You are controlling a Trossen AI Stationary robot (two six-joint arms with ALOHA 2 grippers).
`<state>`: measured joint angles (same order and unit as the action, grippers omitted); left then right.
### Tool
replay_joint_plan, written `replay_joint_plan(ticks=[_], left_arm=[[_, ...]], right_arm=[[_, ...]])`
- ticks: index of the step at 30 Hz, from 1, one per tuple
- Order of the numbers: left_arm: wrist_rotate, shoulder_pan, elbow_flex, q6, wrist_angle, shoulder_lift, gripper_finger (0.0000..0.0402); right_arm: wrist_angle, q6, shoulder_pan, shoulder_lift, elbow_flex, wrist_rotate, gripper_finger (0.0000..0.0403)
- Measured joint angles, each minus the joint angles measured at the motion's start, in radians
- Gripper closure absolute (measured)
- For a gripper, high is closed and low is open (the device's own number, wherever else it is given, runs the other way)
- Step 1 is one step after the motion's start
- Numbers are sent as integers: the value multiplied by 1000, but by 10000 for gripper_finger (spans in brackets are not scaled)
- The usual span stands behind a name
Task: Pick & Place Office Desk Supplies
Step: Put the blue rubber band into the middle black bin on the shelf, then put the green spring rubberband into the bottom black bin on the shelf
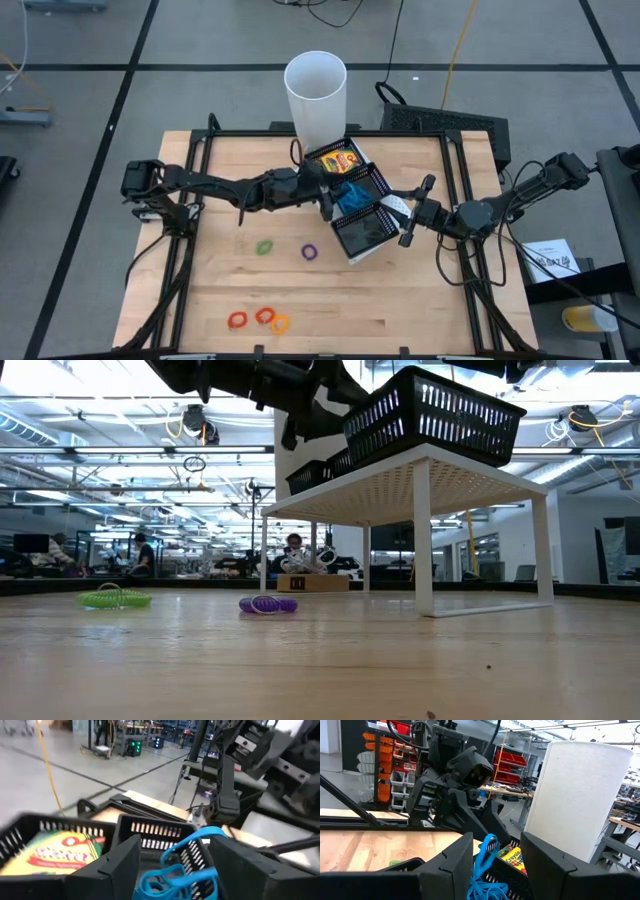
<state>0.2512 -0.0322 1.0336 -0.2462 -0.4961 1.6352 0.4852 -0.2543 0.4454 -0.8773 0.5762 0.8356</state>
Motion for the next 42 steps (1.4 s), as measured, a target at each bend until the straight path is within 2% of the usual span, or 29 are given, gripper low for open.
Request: replay_joint_plan(ticks=[2,5,7,10,16,18,20,22,26,30,34,37,40,42], left_arm=[[4,-1,0,-90,-1,0,153],[27,-17,0,-359,-5,0,153],[-25,-29,0,-394,-28,0,153],[-75,-27,0,-262,-30,-1,153],[-64,11,0,76,-21,0,153],[-41,27,0,94,-8,0,153],[8,36,0,15,-6,0,153],[15,34,0,-14,-11,0,153],[-27,42,-2,124,17,-57,153],[-34,82,0,163,195,-196,153],[-33,155,0,135,545,-330,153],[-35,226,1,0,839,-377,153],[-16,295,0,-187,1052,-371,153],[34,337,-1,-267,1143,-350,153]], right_arm=[[0,0,0,0,0,0,245],[0,0,0,0,0,0,245],[-1,1,0,0,0,0,245],[-4,4,0,0,0,0,245],[-4,4,0,0,0,0,245],[-4,4,0,0,0,0,245],[-4,4,0,0,0,0,246],[-4,4,0,0,0,0,245],[-5,4,0,0,0,0,245],[-12,4,0,0,0,0,245],[-19,4,0,0,0,0,245],[-20,4,0,0,0,0,245],[-20,4,0,0,0,0,245],[-20,7,0,0,0,0,245]])
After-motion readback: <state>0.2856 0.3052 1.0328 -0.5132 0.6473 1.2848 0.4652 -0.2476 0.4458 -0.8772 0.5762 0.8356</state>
